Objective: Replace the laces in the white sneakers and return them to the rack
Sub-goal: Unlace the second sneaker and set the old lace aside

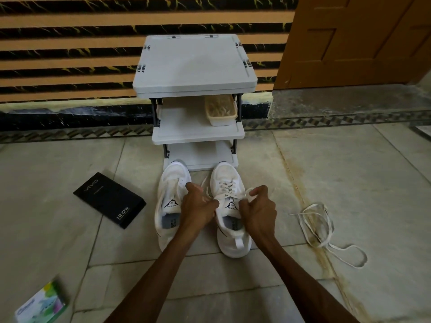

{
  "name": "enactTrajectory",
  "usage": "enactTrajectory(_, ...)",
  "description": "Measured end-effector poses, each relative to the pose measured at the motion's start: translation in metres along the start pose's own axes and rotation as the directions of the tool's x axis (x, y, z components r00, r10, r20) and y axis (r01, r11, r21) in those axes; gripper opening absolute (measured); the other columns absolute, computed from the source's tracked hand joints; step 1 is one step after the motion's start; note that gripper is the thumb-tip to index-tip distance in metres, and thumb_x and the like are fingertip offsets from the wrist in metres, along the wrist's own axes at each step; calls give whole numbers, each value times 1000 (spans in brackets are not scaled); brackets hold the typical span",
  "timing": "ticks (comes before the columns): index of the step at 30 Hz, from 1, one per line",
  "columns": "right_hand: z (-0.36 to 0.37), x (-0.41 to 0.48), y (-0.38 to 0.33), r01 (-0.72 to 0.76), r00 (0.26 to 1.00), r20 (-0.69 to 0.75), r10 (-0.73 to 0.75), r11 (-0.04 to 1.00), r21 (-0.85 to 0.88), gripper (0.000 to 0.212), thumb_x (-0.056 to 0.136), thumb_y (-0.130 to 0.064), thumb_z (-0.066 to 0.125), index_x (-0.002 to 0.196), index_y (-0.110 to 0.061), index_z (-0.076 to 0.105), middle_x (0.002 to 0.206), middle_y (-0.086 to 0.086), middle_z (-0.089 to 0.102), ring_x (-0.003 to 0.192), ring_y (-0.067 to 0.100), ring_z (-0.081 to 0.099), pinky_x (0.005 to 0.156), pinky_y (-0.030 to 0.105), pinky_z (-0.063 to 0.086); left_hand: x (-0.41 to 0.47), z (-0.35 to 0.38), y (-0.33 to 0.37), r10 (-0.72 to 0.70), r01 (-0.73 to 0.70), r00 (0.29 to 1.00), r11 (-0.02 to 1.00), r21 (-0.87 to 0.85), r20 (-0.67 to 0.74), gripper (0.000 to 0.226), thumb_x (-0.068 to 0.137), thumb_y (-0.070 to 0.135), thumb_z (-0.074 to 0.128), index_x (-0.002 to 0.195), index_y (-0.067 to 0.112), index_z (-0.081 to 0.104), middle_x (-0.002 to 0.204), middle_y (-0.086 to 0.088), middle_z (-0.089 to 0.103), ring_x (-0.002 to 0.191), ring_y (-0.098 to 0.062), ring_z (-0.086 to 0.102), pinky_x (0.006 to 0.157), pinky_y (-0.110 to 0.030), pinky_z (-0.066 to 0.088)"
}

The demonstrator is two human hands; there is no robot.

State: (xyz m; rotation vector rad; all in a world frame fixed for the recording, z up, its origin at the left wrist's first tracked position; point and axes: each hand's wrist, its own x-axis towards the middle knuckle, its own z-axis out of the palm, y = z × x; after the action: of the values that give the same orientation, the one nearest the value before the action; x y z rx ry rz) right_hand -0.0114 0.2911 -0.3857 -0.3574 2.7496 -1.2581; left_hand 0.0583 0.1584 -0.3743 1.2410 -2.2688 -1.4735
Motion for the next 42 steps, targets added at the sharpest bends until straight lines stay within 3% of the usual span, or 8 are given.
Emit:
enactTrajectory(6,-8,4,-17,390,912,262,-317,868,-308,53,65,-18,82,113,-27,62,121,0,50,105,19,47,77,29,49,2,-3,-3,47,-47,998,999,0,52,53,72,22,77,103,22,35,91,-11,64,83,-29,68,72,-48,59)
enactTrajectory(12,-11,1,-31,522,836,376,-399,790,-323,34,70,-24,81,99,-18,66,105,-3,50,95,14,45,71,23,34,-3,0,3,78,-79,997,992,101,12,49,79,23,75,103,22,33,90,-9,63,78,-26,67,72,-46,59)
enactTrajectory(15,-2,5,-18,2,995,101,-16,989,145,18,79,-4,69,72,-16,57,78,-2,55,72,11,52,62,24,39,-4,0,2,63,-62,998,994,91,-8,49,75,23,75,99,23,32,90,-9,63,76,-28,67,70,-46,59)
enactTrajectory(17,-4,12,-11,-464,879,214,426,660,591,7,78,5,67,79,-2,65,78,16,63,67,24,57,59,28,47,-4,0,2,78,-74,996,991,114,-36,47,75,22,75,99,21,33,89,-7,62,76,-26,65,67,-39,56)
enactTrajectory(19,-12,18,-5,-607,792,400,461,527,595,20,76,3,75,92,4,64,85,18,64,67,24,59,59,30,51,-6,1,3,107,-98,993,984,147,-56,45,76,20,74,99,18,34,87,-8,63,74,-24,62,63,-33,48)
enactTrajectory(24,-19,18,-20,117,982,163,-100,988,-98,54,61,-27,86,108,-22,59,105,-1,58,92,13,55,75,25,48,-5,-1,6,104,-102,995,984,144,-11,46,75,22,74,99,21,35,81,-8,64,70,-24,65,66,-39,56)
enactTrajectory(33,-5,10,-39,524,851,254,-461,701,-484,35,81,-26,73,116,-23,70,124,6,61,113,28,49,90,40,43,0,-3,6,93,-98,994,990,105,48,48,76,30,77,99,22,36,86,-10,66,77,-28,67,72,-45,59)
enactTrajectory(42,-1,6,-38,566,809,278,-519,558,-607,36,37,-31,91,63,-16,72,69,5,65,70,27,57,60,36,47,1,-5,5,57,-62,996,995,79,62,48,72,19,77,93,28,34,80,-7,64,79,-30,67,74,-48,58)
